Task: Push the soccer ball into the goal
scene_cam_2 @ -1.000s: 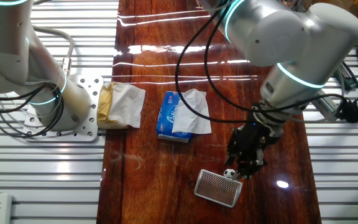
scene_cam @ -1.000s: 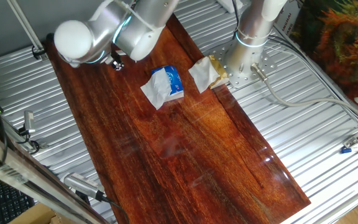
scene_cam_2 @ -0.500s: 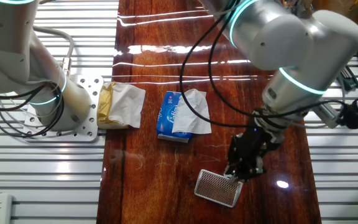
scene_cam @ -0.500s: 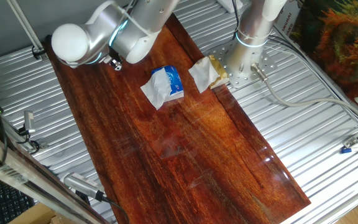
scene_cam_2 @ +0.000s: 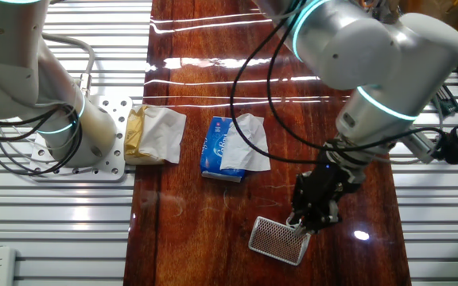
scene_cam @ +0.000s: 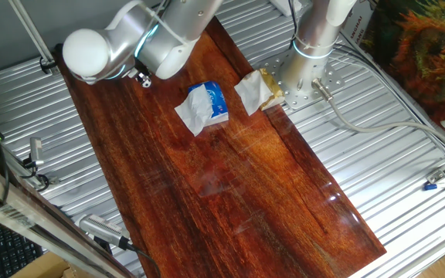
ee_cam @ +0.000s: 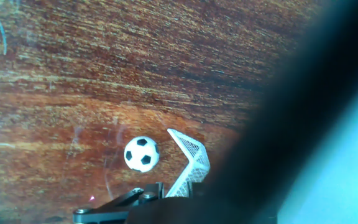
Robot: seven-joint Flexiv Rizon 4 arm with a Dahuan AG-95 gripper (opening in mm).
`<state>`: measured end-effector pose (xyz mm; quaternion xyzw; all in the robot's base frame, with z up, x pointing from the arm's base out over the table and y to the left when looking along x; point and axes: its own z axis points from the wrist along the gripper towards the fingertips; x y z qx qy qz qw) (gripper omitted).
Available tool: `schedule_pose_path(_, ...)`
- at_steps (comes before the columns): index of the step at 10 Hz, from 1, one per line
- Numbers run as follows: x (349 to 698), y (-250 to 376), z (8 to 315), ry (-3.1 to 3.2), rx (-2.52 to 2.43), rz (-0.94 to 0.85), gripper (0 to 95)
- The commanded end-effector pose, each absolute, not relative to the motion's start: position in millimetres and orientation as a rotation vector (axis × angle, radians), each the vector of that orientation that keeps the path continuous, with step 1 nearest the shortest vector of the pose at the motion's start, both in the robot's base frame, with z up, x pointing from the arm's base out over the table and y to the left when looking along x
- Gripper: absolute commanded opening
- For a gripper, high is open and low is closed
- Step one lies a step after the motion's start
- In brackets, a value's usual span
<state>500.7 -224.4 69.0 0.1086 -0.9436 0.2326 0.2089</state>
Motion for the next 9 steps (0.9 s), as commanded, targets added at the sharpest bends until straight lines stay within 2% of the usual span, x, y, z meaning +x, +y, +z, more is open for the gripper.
schedule_pose_path(1, 499.2, -225.4, 72.4, -2.633, 0.31, 0.647, 19.0)
schedule_pose_path(4, 516.7, -232.3, 99.2, -2.629, 0.381, 0.633, 19.0)
schedule_pose_path(5, 521.5, -234.9, 109.5, -2.622, 0.389, 0.633, 0.0)
schedule_pose_path(9, 524.6, -243.2, 104.0, -2.621, 0.443, 0.612, 0.0)
